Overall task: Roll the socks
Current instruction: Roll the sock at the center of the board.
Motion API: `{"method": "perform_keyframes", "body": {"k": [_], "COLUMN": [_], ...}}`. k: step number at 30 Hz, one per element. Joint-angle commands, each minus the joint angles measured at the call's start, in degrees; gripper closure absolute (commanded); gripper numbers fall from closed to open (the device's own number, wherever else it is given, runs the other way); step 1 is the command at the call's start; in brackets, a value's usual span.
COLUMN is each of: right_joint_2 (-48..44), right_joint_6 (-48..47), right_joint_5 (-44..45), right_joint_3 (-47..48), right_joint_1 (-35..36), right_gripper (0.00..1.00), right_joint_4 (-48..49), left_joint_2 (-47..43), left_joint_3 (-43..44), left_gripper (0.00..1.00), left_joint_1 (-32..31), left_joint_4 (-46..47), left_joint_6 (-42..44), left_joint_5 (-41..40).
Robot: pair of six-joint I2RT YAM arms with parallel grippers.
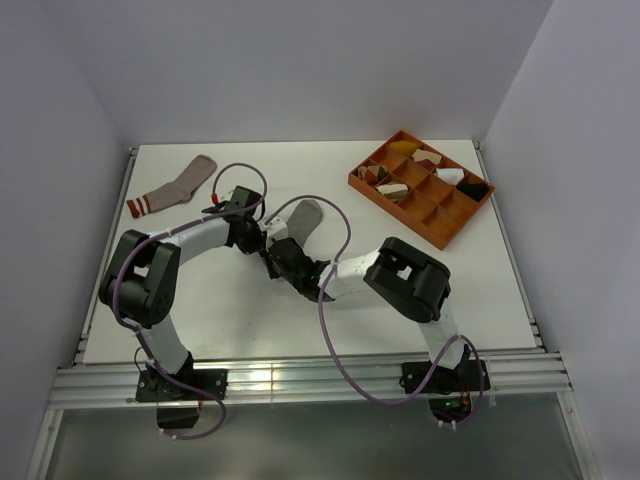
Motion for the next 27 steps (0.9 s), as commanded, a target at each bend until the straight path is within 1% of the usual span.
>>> {"method": "perform_keyframes", "body": {"k": [1, 3, 5, 7, 8, 9, 10, 11, 12, 13, 14, 15, 16, 19, 23, 24, 27], "right_joint_2": [1.4, 1.31, 0.79, -0.09, -0.88, -1.32, -1.85, -2.46, -2.56, -2.47, -1.95, -1.77, -1.59, -0.98, 0.25, 0.52, 1.92], "right_joint_6": [1.74, 3.06, 4.38, 6.92, 7.89, 10.42, 11.58, 13.77, 14.83, 16.06, 18.16, 19.31, 21.33, 22.49, 25.46, 26.35, 30.04], "right_joint_5": [1.88, 1.35, -0.39, -2.33, -3.64, -7.31, -8.91, -10.93, -15.13, -18.04, -20.94, -26.28, -28.33, -33.43, -39.15, -40.38, -45.65], "right_joint_3": [1.83, 1.22, 0.78, -1.15, -1.59, -3.16, -4.22, -5.1, -6.16, -6.34, -6.34, -6.78, -7.3, -6.61, -5.03, -5.03, -5.29], "right_joint_1": [0.32, 0.06, -0.38, -1.61, -2.14, -3.88, -4.68, -5.56, -6.53, -8.54, -9.6, -10.66, -12.67, -15.31, -17.77, -18.31, -20.76], "right_gripper": [0.93, 1.0, 1.0, 1.0, 1.0, 1.0, 1.0, 1.0, 1.0, 1.0, 1.0, 1.0, 1.0, 1.0, 1.0, 1.0, 1.0], "right_joint_4": [-2.63, -4.04, -5.0, -4.66, -4.83, -4.49, -3.79, -2.65, -2.38, -2.29, -2.11, -1.33, 0.51, -0.17, -1.67, -1.5, 0.88], "left_joint_2": [0.02, 0.02, -0.59, -1.65, -3.22, -4.02, -4.81, -6.38, -7.18, -8.67, -9.47, -10.26, -11.83, -13.86, -14.13, -13.87, -12.47], "left_joint_3": [-1.84, -1.84, -2.19, -3.32, -3.77, -4.73, -5.09, -5.61, -6.05, -7.19, -7.81, -8.6, -10.26, -13.25, -15.98, -16.42, -17.92], "left_gripper": [1.0, 1.0, 0.99, 0.95, 0.87, 0.82, 0.76, 0.65, 0.58, 0.45, 0.4, 0.37, 0.36, 0.36, 0.39, 0.39, 0.4], "left_joint_1": [-0.84, -0.75, -0.75, -0.75, -0.58, -0.49, -0.32, 0.03, 0.21, 0.56, 0.83, 0.92, 1.18, 1.44, 1.44, 1.44, 1.44], "left_joint_4": [-1.18, -1.01, -0.39, 1.27, 1.89, 3.2, 3.74, 4.35, 5.05, 6.8, 7.86, 8.92, 11.62, 16.2, 20.86, 21.23, 26.23], "left_joint_6": [-1.0, -1.26, -1.44, -1.62, -1.96, -2.05, -2.06, -2.06, -2.06, -2.06, -2.23, -2.4, -2.23, -1.88, -1.79, -1.88, -1.79], "left_joint_5": [1.82, 2.0, 2.52, 2.61, 2.35, 1.83, 1.56, 1.3, 1.03, 1.12, 1.12, 1.2, 1.81, 2.08, 3.31, 4.1, 6.2]}}
